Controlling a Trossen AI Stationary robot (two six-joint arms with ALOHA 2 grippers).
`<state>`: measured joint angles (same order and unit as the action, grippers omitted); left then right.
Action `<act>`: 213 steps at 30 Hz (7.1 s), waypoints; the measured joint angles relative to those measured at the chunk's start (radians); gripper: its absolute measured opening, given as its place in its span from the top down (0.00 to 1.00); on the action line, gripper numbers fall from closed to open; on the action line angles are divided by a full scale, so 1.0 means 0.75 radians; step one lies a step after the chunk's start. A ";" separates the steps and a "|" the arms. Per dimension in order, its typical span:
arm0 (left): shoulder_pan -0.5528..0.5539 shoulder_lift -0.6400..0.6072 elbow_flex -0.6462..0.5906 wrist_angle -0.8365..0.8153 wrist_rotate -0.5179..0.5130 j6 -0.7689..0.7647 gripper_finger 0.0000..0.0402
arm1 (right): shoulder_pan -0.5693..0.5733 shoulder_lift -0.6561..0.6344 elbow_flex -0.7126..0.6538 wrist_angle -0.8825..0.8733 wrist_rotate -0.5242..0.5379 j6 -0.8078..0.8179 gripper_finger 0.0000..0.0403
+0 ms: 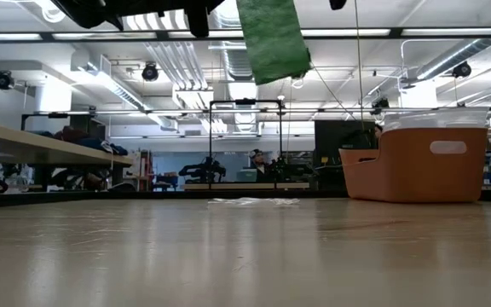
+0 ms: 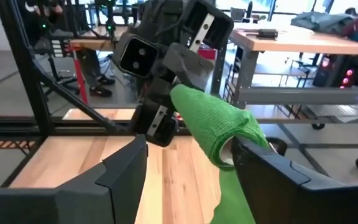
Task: Roll bandage
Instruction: Roll the green bandage
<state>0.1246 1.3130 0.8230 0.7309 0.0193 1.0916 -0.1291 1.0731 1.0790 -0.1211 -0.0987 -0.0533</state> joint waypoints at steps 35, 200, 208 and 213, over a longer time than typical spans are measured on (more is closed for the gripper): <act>-0.010 0.014 -0.001 -0.022 0.125 -0.129 0.96 | 0.012 0.096 0.001 0.065 -0.137 0.025 0.97; -0.020 0.012 0.231 -0.162 0.370 -1.824 1.00 | 0.312 0.156 0.004 0.165 0.820 -0.897 0.99; 0.008 0.002 0.231 -0.102 0.371 -1.861 0.87 | 0.311 0.203 0.003 0.153 0.785 -0.866 0.99; 0.052 -0.005 0.239 -0.101 0.379 -1.913 0.69 | 0.311 0.210 0.003 0.123 0.673 -0.748 0.99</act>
<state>0.1635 1.3092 1.0023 0.6549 0.3036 -0.3429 0.1040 1.2302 1.0813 -0.0285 0.4062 -0.6146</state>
